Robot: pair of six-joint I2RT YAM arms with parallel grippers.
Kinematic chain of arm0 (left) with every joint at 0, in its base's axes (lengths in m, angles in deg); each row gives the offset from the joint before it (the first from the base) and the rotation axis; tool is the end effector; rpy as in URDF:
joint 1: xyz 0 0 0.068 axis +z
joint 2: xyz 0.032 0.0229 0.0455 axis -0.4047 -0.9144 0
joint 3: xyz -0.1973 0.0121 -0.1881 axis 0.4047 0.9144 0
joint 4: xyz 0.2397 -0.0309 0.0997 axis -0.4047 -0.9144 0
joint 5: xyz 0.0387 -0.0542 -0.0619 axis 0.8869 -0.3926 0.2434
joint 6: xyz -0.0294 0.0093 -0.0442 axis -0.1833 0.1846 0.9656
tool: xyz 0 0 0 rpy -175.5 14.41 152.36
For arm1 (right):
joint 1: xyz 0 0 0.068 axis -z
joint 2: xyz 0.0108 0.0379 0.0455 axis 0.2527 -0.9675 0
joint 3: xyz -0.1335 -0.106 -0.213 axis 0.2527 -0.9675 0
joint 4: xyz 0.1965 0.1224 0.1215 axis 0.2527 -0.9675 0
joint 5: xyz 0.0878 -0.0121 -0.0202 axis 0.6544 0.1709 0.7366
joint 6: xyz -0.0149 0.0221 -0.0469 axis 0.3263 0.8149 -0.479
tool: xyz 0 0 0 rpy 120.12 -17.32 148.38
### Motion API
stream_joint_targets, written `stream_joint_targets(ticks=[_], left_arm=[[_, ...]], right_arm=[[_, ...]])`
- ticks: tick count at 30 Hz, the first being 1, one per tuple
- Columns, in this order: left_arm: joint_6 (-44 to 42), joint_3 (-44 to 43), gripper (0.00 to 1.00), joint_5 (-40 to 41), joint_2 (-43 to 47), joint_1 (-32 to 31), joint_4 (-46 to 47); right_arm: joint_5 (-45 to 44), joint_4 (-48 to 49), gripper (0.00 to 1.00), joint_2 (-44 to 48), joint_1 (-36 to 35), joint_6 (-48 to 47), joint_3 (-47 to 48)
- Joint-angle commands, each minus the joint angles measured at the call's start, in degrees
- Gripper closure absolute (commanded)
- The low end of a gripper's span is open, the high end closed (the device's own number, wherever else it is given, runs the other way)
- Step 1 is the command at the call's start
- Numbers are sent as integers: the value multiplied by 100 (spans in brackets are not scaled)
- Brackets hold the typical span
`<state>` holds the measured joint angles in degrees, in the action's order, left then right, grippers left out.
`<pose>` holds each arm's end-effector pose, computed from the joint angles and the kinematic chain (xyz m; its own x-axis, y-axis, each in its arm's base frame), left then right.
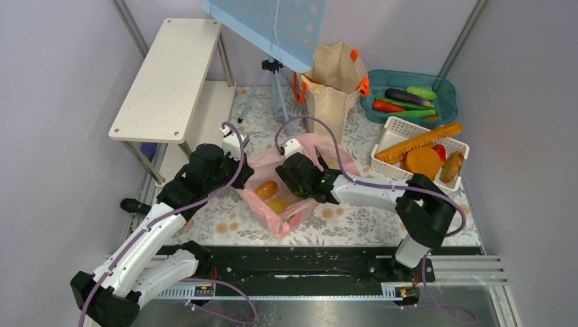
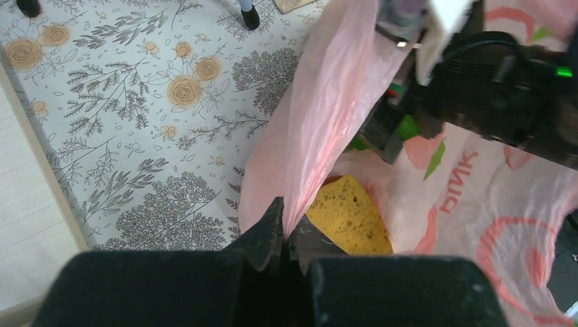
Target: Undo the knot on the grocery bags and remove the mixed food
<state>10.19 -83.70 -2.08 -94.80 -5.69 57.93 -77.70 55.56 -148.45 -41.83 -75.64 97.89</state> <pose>0.1630 -0.0979 0.3141 -0.4869 0.1466 -0.8611 0.5366 0.8281 -0.1624 0.2139 0.2879 0.2197 -0.3466 -0.4903 -0.7996 -0.4562 0.8330 -0.3130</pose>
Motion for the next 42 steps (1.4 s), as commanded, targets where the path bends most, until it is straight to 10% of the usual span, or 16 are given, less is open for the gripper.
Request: stream_joint_targets(ticks=[1,9,19,42], left_arm=[[-50,-156,100,-246,-31,-15,83],[-51,-143,100,-290,-40,-14,105],[-54,-145,100,-298,-53,-13,106],[-74,-160,100,72,-66,-15,44]], right_arm=[[355,807,1,-538,289,-79,-55],[286,1410,21,-971,382,191,-291],[746,1866,100,-303,391,226,-795],[4139,3497,100,3287,215,1600,-2610]])
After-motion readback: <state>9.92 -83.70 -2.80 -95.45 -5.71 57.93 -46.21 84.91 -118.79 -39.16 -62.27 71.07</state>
